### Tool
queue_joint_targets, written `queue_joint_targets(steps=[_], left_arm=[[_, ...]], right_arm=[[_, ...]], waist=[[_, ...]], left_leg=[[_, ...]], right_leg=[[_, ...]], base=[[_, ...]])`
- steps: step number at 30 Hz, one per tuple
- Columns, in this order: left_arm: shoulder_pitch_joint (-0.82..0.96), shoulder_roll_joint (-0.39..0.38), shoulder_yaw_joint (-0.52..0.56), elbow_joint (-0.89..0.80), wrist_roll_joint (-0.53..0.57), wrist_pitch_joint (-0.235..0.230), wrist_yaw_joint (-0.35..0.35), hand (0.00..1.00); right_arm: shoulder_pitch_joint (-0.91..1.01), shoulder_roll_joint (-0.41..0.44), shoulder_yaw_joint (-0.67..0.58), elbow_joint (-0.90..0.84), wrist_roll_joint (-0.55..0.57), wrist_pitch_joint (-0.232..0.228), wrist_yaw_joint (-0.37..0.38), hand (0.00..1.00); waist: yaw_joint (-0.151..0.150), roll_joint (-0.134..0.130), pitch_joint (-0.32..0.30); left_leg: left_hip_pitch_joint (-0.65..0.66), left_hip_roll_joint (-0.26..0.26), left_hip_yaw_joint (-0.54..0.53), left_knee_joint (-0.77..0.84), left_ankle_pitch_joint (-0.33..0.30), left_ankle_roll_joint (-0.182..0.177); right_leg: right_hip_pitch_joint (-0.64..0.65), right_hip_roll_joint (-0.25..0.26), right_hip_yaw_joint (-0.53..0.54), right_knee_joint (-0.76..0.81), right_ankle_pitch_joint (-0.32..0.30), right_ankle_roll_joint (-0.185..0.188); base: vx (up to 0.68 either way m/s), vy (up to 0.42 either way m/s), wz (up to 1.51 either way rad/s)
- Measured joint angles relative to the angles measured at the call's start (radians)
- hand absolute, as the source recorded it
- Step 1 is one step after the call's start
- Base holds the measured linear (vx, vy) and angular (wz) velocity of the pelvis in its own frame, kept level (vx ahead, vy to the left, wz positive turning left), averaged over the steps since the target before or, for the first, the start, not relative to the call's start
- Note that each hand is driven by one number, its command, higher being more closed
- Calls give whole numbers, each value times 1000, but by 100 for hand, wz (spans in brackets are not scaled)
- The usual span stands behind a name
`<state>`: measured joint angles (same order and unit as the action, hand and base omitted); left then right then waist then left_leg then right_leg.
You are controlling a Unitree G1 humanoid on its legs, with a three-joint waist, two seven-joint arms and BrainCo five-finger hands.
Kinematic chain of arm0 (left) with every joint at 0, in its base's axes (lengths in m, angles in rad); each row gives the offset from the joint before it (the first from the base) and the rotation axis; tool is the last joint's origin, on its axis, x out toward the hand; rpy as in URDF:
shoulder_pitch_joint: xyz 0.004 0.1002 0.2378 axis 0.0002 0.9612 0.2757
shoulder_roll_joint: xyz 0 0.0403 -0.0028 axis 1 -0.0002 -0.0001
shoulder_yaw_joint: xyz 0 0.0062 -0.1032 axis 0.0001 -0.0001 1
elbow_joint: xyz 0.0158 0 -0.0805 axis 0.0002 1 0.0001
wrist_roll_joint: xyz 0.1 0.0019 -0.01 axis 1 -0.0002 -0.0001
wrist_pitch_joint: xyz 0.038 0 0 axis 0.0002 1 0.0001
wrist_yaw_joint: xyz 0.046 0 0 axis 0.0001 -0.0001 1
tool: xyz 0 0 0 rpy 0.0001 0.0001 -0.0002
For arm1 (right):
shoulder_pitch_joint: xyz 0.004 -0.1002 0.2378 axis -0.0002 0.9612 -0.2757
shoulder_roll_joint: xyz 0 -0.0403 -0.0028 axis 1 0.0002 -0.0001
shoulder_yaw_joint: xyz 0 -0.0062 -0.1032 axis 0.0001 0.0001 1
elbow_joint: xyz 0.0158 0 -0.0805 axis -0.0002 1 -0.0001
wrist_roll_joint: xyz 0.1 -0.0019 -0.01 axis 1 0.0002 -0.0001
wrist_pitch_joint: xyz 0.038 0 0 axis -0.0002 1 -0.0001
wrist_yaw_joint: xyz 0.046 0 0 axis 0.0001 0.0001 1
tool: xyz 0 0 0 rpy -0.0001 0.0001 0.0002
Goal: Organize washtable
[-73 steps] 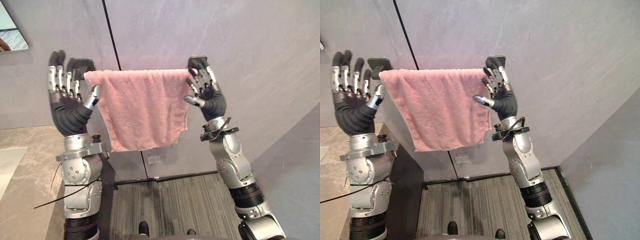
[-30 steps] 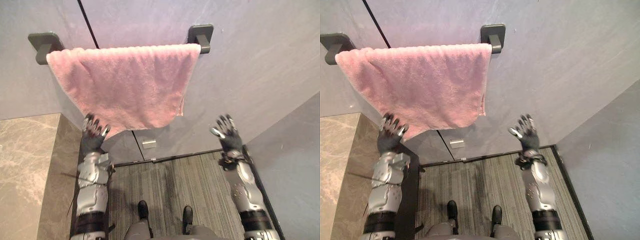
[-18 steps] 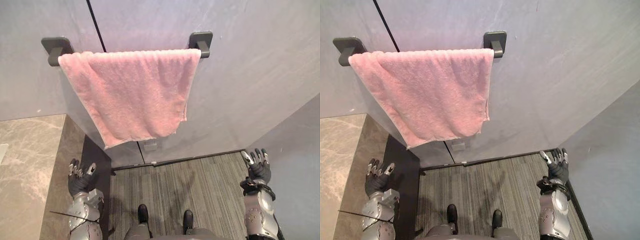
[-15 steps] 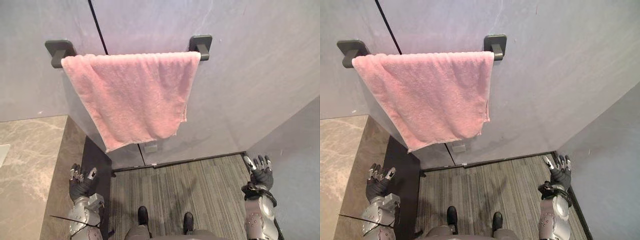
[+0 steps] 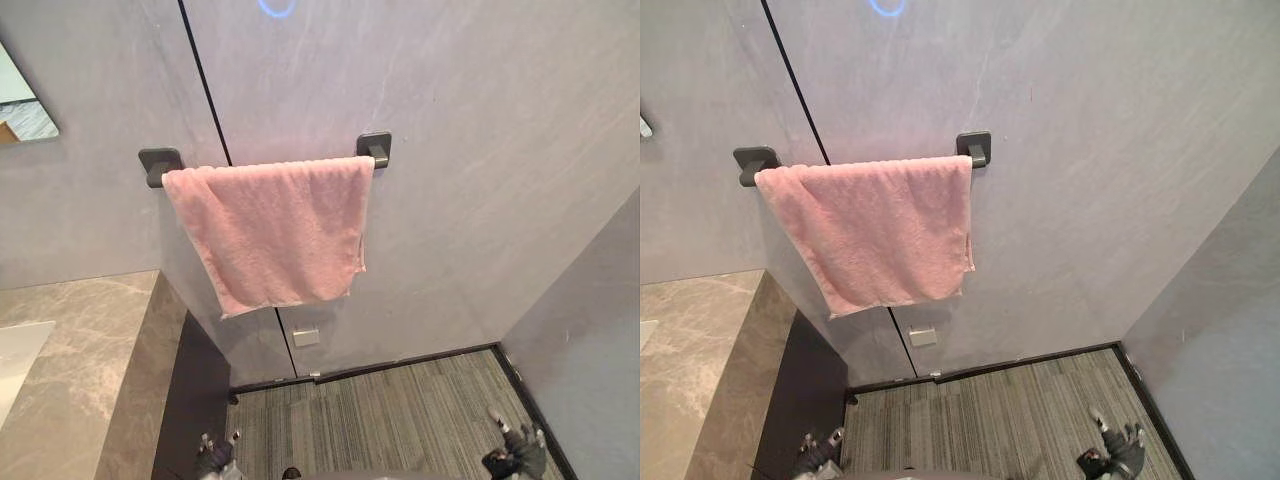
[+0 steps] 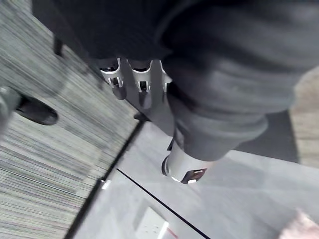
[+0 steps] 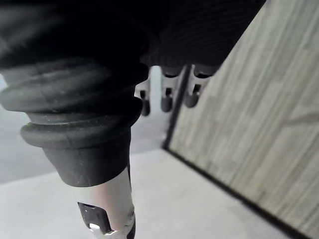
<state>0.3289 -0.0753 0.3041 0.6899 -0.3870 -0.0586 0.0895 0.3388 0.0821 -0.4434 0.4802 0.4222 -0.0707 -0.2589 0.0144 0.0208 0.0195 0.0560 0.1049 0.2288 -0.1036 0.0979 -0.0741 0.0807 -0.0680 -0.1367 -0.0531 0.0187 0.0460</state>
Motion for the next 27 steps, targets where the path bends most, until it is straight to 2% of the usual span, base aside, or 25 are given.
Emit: queue_joint_targets(steps=[2, 7, 11, 16, 18, 19, 20, 21, 22, 23, 24, 25, 26, 27], left_arm=[[0, 0, 5, 90, 20, 5, 2, 0], [-31, 12, 119, 241, 275, 7, 24, 0], [-49, 10, 161, 258, 363, 12, 25, 0], [-64, 14, 204, 270, 401, 34, 27, 0], [-84, 35, 184, 277, 406, 44, 27, 0], [-100, 54, 156, 281, 409, 48, 29, 0], [-116, 59, 154, 282, 410, 51, 30, 0], [-152, 75, 138, 281, 410, 51, 43, 0], [-193, 81, 130, 274, 408, 50, 47, 0], [-209, 80, 123, 264, 406, 49, 47, 0], [-242, 65, 117, 240, 395, 46, 46, 0], [-249, 59, 116, 234, 393, 46, 46, 0], [-250, 46, 113, 228, 383, 44, 46, 0], [-247, 27, 93, 223, 352, 37, 45, 0]], right_arm=[[-1, 0, -25, 105, -1, 0, 0, 0], [-15, 7, -154, 358, -106, 22, 0, 0], [-16, 8, -159, 412, -198, 61, 10, 0], [-33, 7, -127, 395, -217, 77, 21, 0], [-58, 6, -91, 372, -218, 76, 19, 0], [-71, 4, -68, 362, -210, 76, 18, 0], [-75, 3, -55, 359, -203, 76, 19, 0], [-80, -8, -32, 357, -187, 76, 17, 0], [-78, -9, -27, 357, -184, 76, 16, 0], [-74, -8, -27, 357, -180, 76, 13, 0], [-72, 0, -25, 353, -177, 72, 4, 0], [-78, 1, -24, 343, -178, 69, 2, 0], [-82, 1, -19, 330, -178, 67, 0, 0], [-103, -2, -3, 316, -181, 58, -1, 0]], waist=[[2, 2, -1], [2, 3, 0], [0, 2, 1], [5, -8, 4], [12, -24, 28], [19, -32, 35], [26, -32, 36], [23, -32, 53], [22, -46, 60], [23, -54, 59], [23, -73, 55], [25, -82, 48], [29, -76, 45], [32, -53, 42]], left_leg=[[8, -1, 4, 0, -3, 1], [20, -2, 4, 0, -6, 0], [25, -2, 4, 0, -7, 0], [-17, 2, 19, 0, -7, 1], [-45, 6, 35, 0, -6, 1], [-66, 15, 38, 0, -6, 2], [-74, 17, 35, 0, -6, 2], [-91, 20, 9, 0, -4, 5], [-100, 21, -33, 0, -2, 6], [-101, 21, -50, 1, -2, 6], [-109, 28, -101, 6, 2, 1], [-110, 35, -112, 7, 8, -8], [-113, 39, -119, 8, 14, -16], [-132, 79, -127, 31, 40, -13]], right_leg=[[2, 0, 2, 10, -7, 2], [7, 0, 7, 22, -14, 4], [10, -1, 10, 22, -14, 5], [-47, -2, 24, 54, -28, 20], [-123, 0, 77, 139, -63, 46], [-173, 13, 137, 208, -89, 82], [-192, 19, 163, 241, -96, 85], [-235, 25, 208, 359, -127, 40], [-254, 16, 235, 495, -177, 18], [-256, 10, 250, 546, -188, 21], [-251, 18, 278, 602, -198, 39], [-251, 30, 274, 610, -196, 36], [-249, 43, 275, 607, -195, 35], [-220, 69, 282, 558, -199, 37]], base=[[0, 0, 0], [7, 0, -1], [6, 1, -2], [-7, 5, -7], [-2, 7, -31], [-30, -31, -24], [1, -57, 3], [85, -65, 64], [170, -111, 92], [186, -181, 134], [156, -246, 99], [74, -213, 80], [39, -220, 23], [-3, -200, 10]])
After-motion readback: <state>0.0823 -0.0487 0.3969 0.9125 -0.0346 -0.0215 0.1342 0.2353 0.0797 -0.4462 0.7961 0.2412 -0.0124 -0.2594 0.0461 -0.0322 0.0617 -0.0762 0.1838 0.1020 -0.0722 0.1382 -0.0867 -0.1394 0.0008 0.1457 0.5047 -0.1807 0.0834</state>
